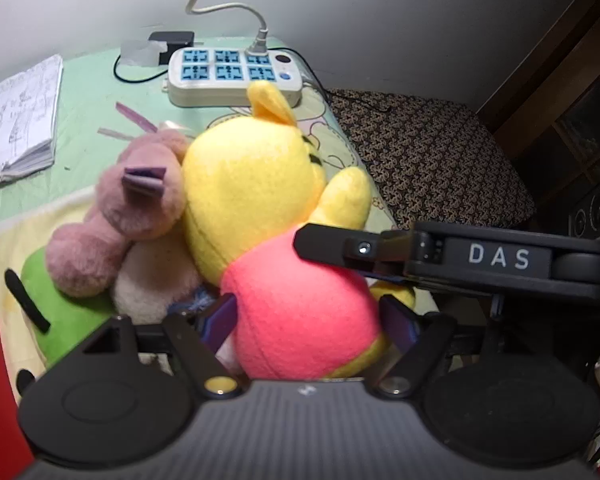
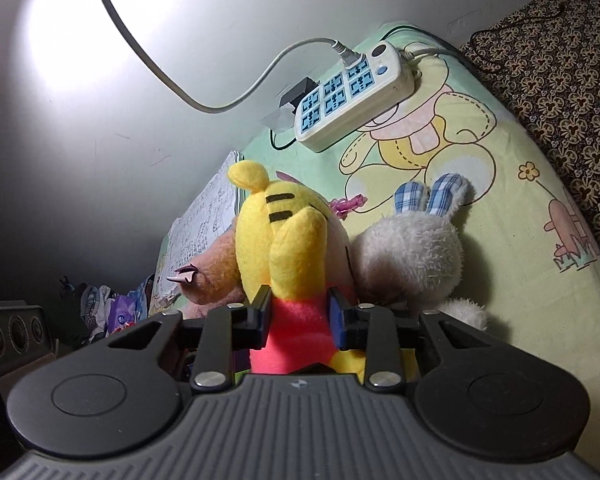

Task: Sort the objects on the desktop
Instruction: 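Carry yellow tiger plush in right tool toward red box while left tool carries yellow-pink bear plush there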

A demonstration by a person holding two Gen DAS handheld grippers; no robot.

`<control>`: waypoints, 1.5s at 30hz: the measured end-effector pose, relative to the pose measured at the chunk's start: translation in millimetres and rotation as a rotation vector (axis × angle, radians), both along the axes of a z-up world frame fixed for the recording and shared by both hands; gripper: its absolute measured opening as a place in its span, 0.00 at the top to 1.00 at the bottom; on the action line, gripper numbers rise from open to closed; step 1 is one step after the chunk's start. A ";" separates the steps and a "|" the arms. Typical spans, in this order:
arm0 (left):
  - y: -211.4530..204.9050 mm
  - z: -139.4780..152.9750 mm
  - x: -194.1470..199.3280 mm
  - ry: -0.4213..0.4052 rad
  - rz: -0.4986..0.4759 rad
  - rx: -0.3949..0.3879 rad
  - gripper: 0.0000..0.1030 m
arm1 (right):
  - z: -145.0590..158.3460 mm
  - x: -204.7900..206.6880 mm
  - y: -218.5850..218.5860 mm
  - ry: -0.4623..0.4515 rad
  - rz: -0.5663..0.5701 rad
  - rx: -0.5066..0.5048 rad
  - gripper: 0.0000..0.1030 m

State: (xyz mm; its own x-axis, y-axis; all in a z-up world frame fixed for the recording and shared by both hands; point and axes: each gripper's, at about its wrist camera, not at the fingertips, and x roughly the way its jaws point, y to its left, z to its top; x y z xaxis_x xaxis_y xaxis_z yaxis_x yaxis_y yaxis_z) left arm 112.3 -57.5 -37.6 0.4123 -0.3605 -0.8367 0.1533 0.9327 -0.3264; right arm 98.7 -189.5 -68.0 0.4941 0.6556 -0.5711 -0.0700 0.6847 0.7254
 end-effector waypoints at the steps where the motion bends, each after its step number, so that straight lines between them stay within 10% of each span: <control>1: -1.1 2.0 -0.9 -0.005 -0.006 -0.001 0.26 | 1.4 -2.2 -0.9 -0.002 -0.001 0.006 0.72; 21: 28.2 98.3 -103.7 -0.285 -0.054 0.029 0.33 | 62.4 -92.0 6.8 -0.135 -0.065 0.174 0.73; 31: 152.0 137.2 -156.7 -0.395 0.083 0.067 0.33 | 108.3 -111.3 124.2 -0.261 0.080 0.174 0.73; 45: 309.1 107.1 -215.2 -0.298 0.245 0.156 0.33 | 75.7 -125.5 308.9 -0.176 0.253 0.165 0.73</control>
State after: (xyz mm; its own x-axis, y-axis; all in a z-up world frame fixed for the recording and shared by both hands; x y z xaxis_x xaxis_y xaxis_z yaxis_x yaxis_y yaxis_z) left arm -102.9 251.6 69.5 0.7023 -0.0996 -0.7049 -0.0132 0.9882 -0.1528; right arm -26.9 119.4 7.8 0.3854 0.8464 -0.3675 -0.3563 0.5039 0.7869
